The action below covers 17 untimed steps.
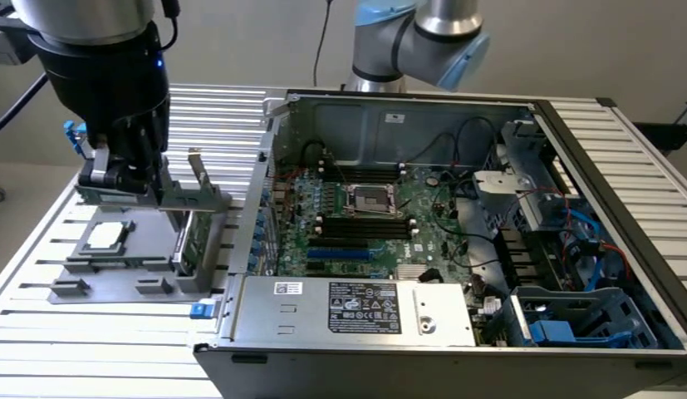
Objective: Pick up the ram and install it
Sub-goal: 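Pick up the ram and move it above insertion slot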
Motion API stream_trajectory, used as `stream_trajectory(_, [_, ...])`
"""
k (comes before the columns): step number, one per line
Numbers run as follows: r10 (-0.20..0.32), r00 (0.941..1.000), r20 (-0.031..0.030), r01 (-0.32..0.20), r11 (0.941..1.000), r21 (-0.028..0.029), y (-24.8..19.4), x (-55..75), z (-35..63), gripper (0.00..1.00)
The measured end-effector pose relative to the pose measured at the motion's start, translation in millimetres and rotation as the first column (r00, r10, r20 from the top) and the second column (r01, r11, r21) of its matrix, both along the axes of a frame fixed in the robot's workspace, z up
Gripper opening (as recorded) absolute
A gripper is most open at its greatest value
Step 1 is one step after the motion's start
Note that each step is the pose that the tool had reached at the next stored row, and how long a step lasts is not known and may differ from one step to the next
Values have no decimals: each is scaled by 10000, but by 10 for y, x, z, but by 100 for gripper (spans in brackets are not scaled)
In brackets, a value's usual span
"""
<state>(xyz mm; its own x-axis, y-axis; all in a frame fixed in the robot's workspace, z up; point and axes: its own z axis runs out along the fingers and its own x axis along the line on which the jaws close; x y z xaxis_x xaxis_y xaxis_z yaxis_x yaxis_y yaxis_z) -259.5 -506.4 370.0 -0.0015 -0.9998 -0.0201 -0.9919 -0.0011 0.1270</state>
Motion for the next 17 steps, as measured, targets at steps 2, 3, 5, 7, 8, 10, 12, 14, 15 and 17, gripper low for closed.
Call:
stream_trajectory(2, [0,10000,0,0,10000,-15,27,64,40,15])
stream_trajectory(3, [0,10000,0,0,10000,-23,41,96,61,15])
stream_trajectory(5, [0,10000,0,0,10000,-38,69,162,94,15])
stream_trajectory(7, [0,10000,0,0,10000,-49,95,224,114,15])
stream_trajectory(8, [0,10000,0,0,10000,-53,108,255,122,15])
stream_trajectory(10, [0,10000,1,0,10000,-56,133,319,133,15])
stream_trajectory(12, [0,10000,1,0,10000,-57,156,388,142,15])
stream_trajectory(14, [0,10000,0,0,10000,-58,177,461,148,15])
stream_trajectory(15, [-1,10000,0,1,10000,-58,184,498,149,15])
stream_trajectory(17, [0,10000,0,0,10000,-58,196,575,150,15])
